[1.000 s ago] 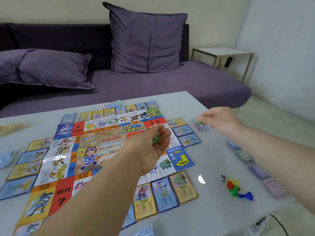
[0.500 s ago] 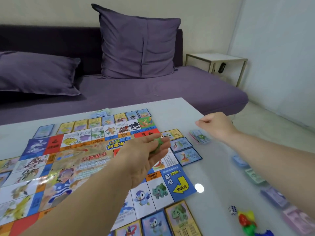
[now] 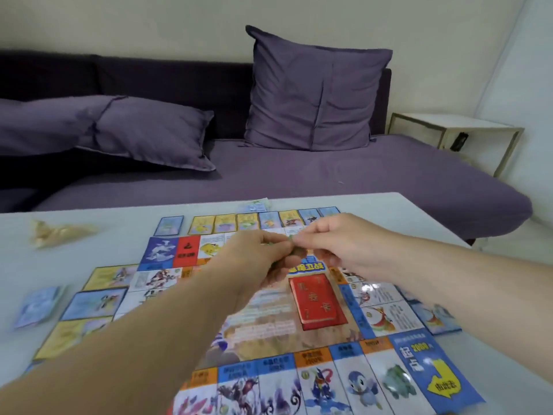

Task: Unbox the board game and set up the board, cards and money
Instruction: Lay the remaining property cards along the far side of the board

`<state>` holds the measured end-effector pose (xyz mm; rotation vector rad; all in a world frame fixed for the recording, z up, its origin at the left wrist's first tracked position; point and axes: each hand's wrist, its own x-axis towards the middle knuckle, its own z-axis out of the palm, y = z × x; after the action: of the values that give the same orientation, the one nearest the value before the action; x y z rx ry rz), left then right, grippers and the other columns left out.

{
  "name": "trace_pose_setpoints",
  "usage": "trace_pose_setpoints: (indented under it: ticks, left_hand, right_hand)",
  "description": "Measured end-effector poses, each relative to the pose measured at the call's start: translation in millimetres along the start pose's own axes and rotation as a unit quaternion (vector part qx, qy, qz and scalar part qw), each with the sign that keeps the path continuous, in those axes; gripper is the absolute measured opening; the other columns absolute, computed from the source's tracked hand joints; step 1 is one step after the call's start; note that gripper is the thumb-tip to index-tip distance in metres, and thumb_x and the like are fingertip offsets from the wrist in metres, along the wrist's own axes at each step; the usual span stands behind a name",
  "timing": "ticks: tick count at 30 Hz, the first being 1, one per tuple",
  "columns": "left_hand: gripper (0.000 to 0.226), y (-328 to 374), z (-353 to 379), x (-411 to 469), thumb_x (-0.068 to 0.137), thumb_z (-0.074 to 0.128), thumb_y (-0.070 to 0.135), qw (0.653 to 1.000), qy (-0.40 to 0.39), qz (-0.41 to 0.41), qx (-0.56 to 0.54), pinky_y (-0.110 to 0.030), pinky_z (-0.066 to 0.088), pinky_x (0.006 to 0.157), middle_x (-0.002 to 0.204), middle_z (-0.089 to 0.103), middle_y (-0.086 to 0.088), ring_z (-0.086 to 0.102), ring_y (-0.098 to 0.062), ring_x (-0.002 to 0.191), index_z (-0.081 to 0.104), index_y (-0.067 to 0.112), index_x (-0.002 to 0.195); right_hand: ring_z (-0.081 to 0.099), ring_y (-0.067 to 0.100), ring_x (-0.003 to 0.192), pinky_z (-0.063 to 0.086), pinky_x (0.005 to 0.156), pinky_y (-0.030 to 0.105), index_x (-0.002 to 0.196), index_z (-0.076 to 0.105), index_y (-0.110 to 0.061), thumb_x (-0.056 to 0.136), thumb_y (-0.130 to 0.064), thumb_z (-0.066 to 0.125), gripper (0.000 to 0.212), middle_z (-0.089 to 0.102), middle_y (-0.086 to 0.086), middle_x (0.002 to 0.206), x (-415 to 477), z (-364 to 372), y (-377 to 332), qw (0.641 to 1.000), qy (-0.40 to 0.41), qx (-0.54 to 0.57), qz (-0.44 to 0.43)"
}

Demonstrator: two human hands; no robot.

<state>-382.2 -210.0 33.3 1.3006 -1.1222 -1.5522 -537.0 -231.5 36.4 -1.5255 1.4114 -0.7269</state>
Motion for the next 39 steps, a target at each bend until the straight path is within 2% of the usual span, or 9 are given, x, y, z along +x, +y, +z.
trace_pose_setpoints:
  ticks: [6,12,19,23,25,28,30,33,39]
  left_hand:
    - [0.011,20,-65,37,0.095,0.053,0.008,0.992,0.081,0.013,-0.095,-0.013,0.048,0.044,0.065,0.068,-0.003,0.055,0.000,0.041,0.061,0.001,0.091]
    - [0.020,19,-118,53,0.098,0.047,0.015,0.969,0.105,-0.002,-0.226,-0.016,0.050,0.042,0.060,0.064,-0.004,0.058,-0.006,0.043,0.059,0.005,0.084]
    - [0.014,12,-133,55,0.097,0.048,0.010,0.970,0.087,-0.014,-0.226,-0.018,0.053,0.047,0.066,0.065,-0.008,0.060,-0.010,0.046,0.059,0.002,0.095]
    - [0.018,13,-137,48,0.096,0.041,0.001,0.970,0.093,-0.022,-0.224,-0.023,0.057,0.054,0.087,0.067,-0.013,0.065,-0.015,0.061,0.058,-0.001,0.102]
    - [0.028,14,-141,40,0.097,0.031,-0.006,0.971,0.095,-0.015,-0.218,-0.023,0.058,0.054,0.096,0.065,-0.016,0.066,-0.016,0.069,0.057,-0.001,0.106]
    - [0.029,13,-149,21,0.097,0.032,-0.008,0.976,0.107,-0.009,-0.188,-0.022,0.057,0.053,0.101,0.067,-0.015,0.069,-0.016,0.074,0.057,0.000,0.110]
    - [0.024,12,-159,2,0.097,0.038,-0.005,0.977,0.118,-0.007,-0.175,-0.022,0.057,0.054,0.098,0.070,-0.014,0.071,-0.016,0.073,0.058,0.002,0.109]
    - [0.020,10,-175,-31,0.097,0.042,-0.003,0.981,0.117,0.009,-0.151,-0.021,0.058,0.058,0.097,0.072,-0.014,0.069,-0.015,0.074,0.059,0.002,0.108]
    - [0.014,15,-216,-93,0.094,0.052,0.006,0.988,0.145,0.051,-0.029,-0.013,0.052,0.055,0.084,0.073,-0.006,0.069,-0.005,0.065,0.065,0.010,0.097]
  right_hand:
    - [0.049,0.005,0.055,0.037,0.044,0.015,0.079,0.071,-0.017,0.084,-0.025,0.070,0.009,0.066,-0.007,0.074,88,24,-21,0.987,0.137,-0.066,-0.059]
    - [0.059,0.012,0.086,0.038,0.075,0.022,0.085,0.072,-0.010,0.086,-0.024,0.069,0.015,0.070,0.002,0.090,168,46,-17,0.974,0.181,-0.127,-0.052]
    - [0.060,0.022,0.105,0.043,0.081,0.026,0.100,0.074,-0.015,0.084,-0.036,0.070,0.027,0.070,0.003,0.109,204,54,-4,0.952,0.206,-0.225,-0.024]
    - [0.057,0.022,0.113,0.042,0.089,0.029,0.106,0.072,-0.014,0.089,-0.036,0.062,0.029,0.067,0.002,0.118,191,56,-14,0.951,0.208,-0.223,-0.052]
    - [0.059,0.019,0.105,0.043,0.083,0.026,0.100,0.073,-0.014,0.090,-0.034,0.061,0.025,0.069,0.000,0.108,172,65,-28,0.959,0.185,-0.200,-0.078]
    - [0.057,0.003,0.070,0.038,0.054,0.015,0.080,0.069,-0.020,0.091,-0.036,0.059,0.022,0.063,-0.010,0.079,129,93,-59,0.976,0.086,-0.168,-0.105]
    - [0.050,0.000,0.057,0.037,0.052,0.015,0.084,0.072,-0.021,0.090,-0.041,0.059,0.024,0.063,-0.010,0.078,102,116,-80,0.982,0.001,-0.151,-0.115]
    - [0.046,0.002,0.060,0.038,0.062,0.017,0.088,0.075,-0.024,0.086,-0.044,0.062,0.024,0.066,-0.010,0.080,69,148,-105,0.975,-0.099,-0.144,-0.136]
    - [0.042,0.008,0.064,0.034,0.056,0.019,0.087,0.070,-0.014,0.084,-0.022,0.069,0.008,0.056,-0.007,0.067,37,208,-139,0.976,-0.167,-0.077,-0.114]
